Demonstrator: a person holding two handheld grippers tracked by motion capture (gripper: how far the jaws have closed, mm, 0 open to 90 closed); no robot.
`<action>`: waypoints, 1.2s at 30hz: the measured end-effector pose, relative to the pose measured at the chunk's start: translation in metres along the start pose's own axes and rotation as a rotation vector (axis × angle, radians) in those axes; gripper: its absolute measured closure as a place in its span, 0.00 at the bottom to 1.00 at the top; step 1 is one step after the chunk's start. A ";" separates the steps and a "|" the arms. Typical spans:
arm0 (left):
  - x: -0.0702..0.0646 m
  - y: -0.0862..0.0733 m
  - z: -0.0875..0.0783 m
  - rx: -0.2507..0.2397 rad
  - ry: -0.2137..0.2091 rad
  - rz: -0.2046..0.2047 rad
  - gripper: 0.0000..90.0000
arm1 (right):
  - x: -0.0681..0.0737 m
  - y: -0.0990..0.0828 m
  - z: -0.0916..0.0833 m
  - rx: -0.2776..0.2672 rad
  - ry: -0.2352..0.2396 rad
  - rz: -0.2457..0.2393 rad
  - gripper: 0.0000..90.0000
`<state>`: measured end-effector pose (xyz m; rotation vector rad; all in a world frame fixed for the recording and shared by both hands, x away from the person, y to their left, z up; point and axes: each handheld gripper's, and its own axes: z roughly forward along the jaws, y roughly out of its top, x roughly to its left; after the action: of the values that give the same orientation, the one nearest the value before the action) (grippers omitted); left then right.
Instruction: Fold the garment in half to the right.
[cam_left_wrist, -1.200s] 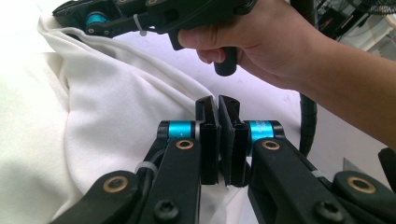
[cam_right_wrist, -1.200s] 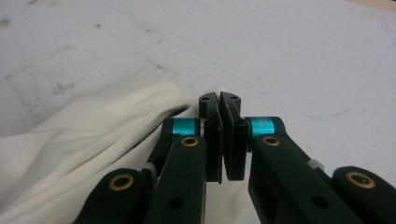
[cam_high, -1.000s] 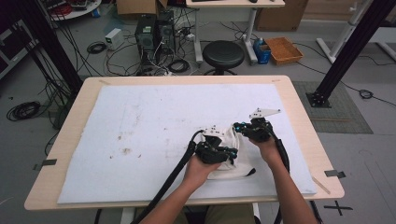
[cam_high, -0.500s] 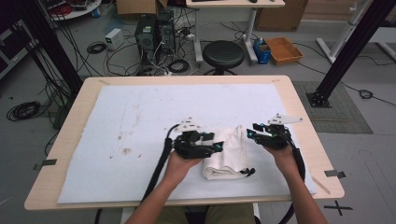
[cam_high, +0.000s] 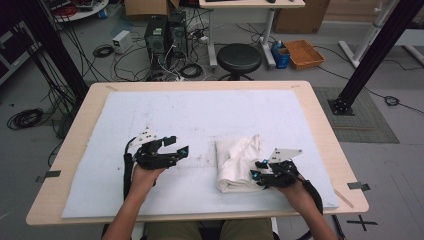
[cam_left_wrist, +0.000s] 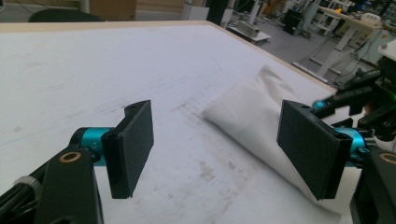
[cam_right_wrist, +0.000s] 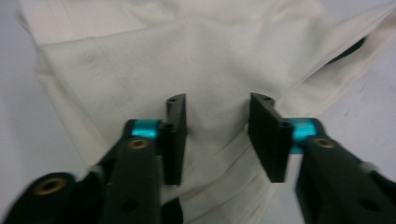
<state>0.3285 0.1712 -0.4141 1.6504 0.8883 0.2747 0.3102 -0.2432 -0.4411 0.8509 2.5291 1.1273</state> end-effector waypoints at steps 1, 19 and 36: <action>0.002 -0.002 -0.002 -0.001 0.009 -0.002 0.30 | 0.000 -0.001 0.002 -0.004 0.025 -0.003 0.93; 0.016 -0.015 -0.020 -0.004 0.031 -0.021 0.30 | 0.039 0.038 0.003 -0.046 0.133 -0.123 0.78; 0.017 -0.016 -0.018 0.004 0.026 -0.028 0.30 | 0.006 -0.013 -0.026 0.030 0.034 -0.029 0.79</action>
<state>0.3227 0.1961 -0.4280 1.6399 0.9317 0.2759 0.2888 -0.2620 -0.4336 0.8063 2.5839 1.1065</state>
